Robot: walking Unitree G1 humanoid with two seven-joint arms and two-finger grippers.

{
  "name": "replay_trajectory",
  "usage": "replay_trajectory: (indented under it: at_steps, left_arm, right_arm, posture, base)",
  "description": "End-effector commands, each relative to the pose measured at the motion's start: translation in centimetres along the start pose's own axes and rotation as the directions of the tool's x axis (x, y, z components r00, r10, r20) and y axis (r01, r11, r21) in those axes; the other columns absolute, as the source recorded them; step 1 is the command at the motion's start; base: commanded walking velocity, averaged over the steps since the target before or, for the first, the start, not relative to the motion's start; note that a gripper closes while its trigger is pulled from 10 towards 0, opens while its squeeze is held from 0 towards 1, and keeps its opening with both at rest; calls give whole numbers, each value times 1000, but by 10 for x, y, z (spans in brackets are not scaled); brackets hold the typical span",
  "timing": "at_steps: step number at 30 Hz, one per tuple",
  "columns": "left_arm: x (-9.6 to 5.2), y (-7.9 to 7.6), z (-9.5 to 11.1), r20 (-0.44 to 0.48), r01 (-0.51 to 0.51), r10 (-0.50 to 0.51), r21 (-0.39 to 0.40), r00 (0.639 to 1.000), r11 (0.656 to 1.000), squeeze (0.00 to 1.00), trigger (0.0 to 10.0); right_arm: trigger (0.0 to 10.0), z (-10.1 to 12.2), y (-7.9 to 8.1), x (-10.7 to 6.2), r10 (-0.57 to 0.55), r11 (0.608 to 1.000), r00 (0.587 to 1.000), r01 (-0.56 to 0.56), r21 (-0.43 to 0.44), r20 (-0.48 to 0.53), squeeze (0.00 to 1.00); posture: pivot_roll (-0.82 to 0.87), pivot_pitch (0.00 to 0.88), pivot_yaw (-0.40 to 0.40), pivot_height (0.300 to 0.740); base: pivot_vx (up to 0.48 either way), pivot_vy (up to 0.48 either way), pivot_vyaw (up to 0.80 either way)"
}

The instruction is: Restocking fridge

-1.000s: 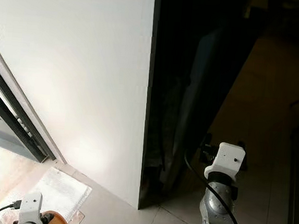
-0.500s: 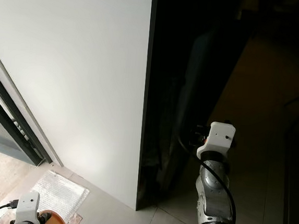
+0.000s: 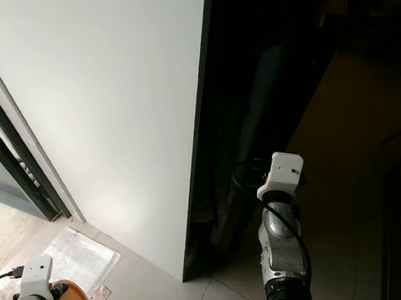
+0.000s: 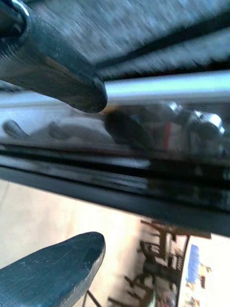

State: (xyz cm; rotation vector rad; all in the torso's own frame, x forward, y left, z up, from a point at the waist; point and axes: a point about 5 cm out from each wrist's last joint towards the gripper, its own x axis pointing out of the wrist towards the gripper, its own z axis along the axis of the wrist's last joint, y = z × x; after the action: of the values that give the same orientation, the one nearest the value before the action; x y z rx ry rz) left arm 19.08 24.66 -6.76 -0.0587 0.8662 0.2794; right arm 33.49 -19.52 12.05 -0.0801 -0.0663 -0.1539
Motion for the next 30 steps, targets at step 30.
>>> replay_trajectory:
  at_steps: [30]
  left_arm:
    - [-3,-2,-14,-37,-2,2,0,999,1000,0,10000]
  right_arm:
    - [10000,5,-35,11,-205,976,977,209,-63,60,0]
  posture:
    - [-189,18,15,740]
  base:
    - [0,0,0]
